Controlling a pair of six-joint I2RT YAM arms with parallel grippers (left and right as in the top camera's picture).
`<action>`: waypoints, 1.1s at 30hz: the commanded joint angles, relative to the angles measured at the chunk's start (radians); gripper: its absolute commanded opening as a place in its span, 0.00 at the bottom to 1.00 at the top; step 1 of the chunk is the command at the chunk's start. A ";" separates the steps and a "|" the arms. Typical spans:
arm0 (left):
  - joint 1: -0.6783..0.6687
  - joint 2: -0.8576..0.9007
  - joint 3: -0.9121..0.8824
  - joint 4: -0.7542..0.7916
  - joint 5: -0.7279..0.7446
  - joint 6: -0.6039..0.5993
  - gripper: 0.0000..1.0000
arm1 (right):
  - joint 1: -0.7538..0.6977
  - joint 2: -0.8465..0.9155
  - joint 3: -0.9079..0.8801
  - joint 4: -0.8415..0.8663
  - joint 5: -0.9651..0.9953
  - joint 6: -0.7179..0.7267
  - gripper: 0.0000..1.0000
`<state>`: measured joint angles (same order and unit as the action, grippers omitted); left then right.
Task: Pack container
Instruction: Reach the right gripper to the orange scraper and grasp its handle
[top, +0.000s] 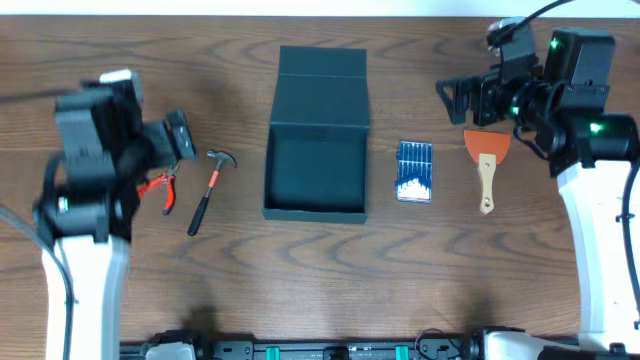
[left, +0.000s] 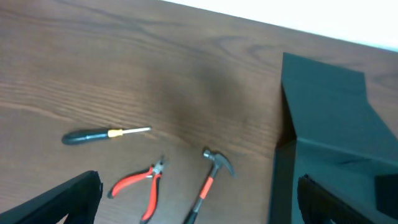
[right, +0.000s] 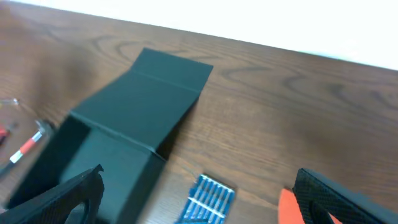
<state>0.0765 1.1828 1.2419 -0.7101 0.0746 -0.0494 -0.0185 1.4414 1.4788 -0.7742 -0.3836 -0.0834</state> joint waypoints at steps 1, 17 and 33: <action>-0.003 0.095 0.075 -0.020 -0.008 0.084 0.98 | -0.028 0.027 0.031 -0.076 0.110 0.172 0.99; -0.003 0.153 0.075 -0.008 -0.008 0.165 0.98 | -0.132 0.413 0.030 -0.255 0.471 0.172 0.99; -0.003 0.164 0.068 -0.040 -0.008 0.164 0.98 | -0.158 0.674 0.030 -0.177 0.431 0.079 0.94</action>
<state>0.0765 1.3361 1.2968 -0.7372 0.0746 0.1059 -0.1719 2.0968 1.4963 -0.9634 0.0486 0.0132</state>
